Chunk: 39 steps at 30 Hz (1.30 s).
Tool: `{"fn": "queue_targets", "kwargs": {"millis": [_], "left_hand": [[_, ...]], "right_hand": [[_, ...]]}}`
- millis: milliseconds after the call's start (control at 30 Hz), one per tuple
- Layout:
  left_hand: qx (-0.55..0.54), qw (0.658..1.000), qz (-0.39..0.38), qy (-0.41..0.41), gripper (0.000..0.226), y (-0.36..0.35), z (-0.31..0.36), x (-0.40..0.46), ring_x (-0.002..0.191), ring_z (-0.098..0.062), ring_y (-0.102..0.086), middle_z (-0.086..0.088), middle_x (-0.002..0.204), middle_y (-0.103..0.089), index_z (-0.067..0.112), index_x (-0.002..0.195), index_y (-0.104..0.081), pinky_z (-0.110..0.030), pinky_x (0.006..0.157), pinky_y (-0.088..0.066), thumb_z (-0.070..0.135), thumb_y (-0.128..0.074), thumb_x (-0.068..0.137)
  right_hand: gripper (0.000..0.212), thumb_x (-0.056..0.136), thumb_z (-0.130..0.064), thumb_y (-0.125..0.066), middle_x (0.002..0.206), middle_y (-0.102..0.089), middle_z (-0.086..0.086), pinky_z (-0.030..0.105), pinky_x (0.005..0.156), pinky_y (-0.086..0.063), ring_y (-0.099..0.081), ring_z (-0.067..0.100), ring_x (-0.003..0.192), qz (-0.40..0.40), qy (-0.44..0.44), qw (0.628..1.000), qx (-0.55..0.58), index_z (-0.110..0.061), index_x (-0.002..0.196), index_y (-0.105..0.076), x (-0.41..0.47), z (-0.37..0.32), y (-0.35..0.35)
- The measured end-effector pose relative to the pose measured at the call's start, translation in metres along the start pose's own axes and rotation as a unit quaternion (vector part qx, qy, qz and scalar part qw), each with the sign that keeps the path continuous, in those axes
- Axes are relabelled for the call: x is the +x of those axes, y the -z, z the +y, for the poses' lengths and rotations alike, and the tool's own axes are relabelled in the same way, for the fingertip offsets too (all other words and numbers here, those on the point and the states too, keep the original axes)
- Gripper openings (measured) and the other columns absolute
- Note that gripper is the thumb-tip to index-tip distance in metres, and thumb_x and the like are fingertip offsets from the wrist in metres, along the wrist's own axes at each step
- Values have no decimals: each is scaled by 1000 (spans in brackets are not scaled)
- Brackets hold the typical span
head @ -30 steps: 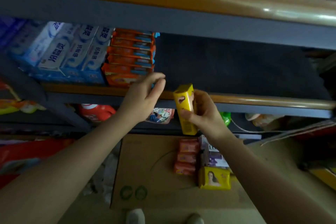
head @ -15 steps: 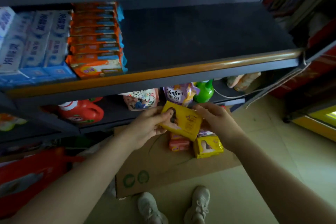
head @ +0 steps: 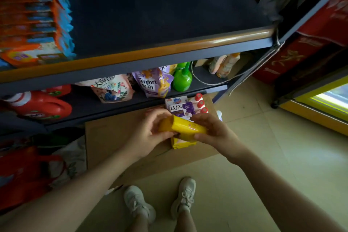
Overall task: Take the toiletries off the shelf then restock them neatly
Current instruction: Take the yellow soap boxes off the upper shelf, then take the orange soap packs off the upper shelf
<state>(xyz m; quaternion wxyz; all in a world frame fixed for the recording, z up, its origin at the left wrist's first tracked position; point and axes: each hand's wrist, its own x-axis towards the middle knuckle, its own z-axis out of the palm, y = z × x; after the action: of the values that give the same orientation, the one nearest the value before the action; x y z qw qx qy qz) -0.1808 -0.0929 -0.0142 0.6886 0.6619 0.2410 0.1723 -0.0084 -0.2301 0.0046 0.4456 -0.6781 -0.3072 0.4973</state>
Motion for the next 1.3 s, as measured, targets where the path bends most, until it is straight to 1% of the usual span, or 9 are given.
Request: {"fn": "queue_targets", "kwargs": {"millis": [67,133,200,333,533,700,967,1167,1300], "left_hand": [[-204,967,77,134,31,-20,-3,6,84,-10,-65,7,89,-67,21,100,-53,-33,81,-54,-1,-61,80],[-368,902,116,195,27,-30,-14,7,74,-15,-68,0,84,-68,16,93,-57,-34,66,-57,15,-74,72],[-452,851,139,229,53,-43,-29,10,77,-17,-69,-5,91,-69,14,96,-60,-32,61,-56,32,-86,54],[-485,784,193,336,46,-75,-54,16,65,-15,-65,-11,92,-66,9,112,-54,-23,54,-52,34,-57,74],[-260,857,262,359,15,-72,-81,11,92,-18,-58,0,94,-71,22,97,-58,-26,71,-43,32,-59,86],[-112,879,299,355,7,-80,-101,22,88,-14,-56,-1,96,-61,22,86,-57,-25,70,-44,27,-57,91],[77,889,300,336,25,-94,-121,46,84,-19,-52,-11,95,-61,-1,103,-60,-14,55,-39,21,-51,95],[170,883,234,369,23,-91,-129,49,88,-27,-58,-10,91,-61,6,94,-61,-26,63,-34,28,-52,94],[178,896,195,357,28,-79,-124,47,101,-23,-58,-6,112,-62,2,113,-57,-31,81,-46,20,-54,93]], "right_hand": [[44,77,-32,-61,118,-60,9,29,88,-50,-59,21,106,-13,-46,997,56,-17,118,-56,-3,5,16],[48,82,-44,-46,107,-66,11,30,79,-53,-65,24,92,-30,-79,987,135,-13,117,-59,-3,5,22],[57,83,-53,-32,95,-69,10,27,71,-51,-66,23,82,-60,-99,981,156,-13,108,-63,-1,4,29],[63,92,-57,-22,96,-70,10,26,73,-51,-66,21,86,-117,-112,981,104,-10,110,-61,10,8,46],[20,95,-24,-46,85,-65,5,24,63,-42,-56,14,67,81,-170,982,-22,-14,88,-62,24,55,70],[18,95,-14,-45,79,-63,0,24,61,-42,-55,12,63,32,-197,978,-59,-7,98,-61,28,83,69],[16,94,-11,-47,75,-61,-3,18,57,-41,-53,9,61,-2,-163,983,-78,-15,82,-57,51,89,54],[16,91,-13,-51,81,-63,6,23,62,-42,-54,11,64,-26,-151,977,-148,-18,77,-57,58,94,42],[12,92,-12,-51,84,-64,2,24,67,-45,-57,10,68,-21,-113,982,-147,-11,97,-62,58,80,38]]}}
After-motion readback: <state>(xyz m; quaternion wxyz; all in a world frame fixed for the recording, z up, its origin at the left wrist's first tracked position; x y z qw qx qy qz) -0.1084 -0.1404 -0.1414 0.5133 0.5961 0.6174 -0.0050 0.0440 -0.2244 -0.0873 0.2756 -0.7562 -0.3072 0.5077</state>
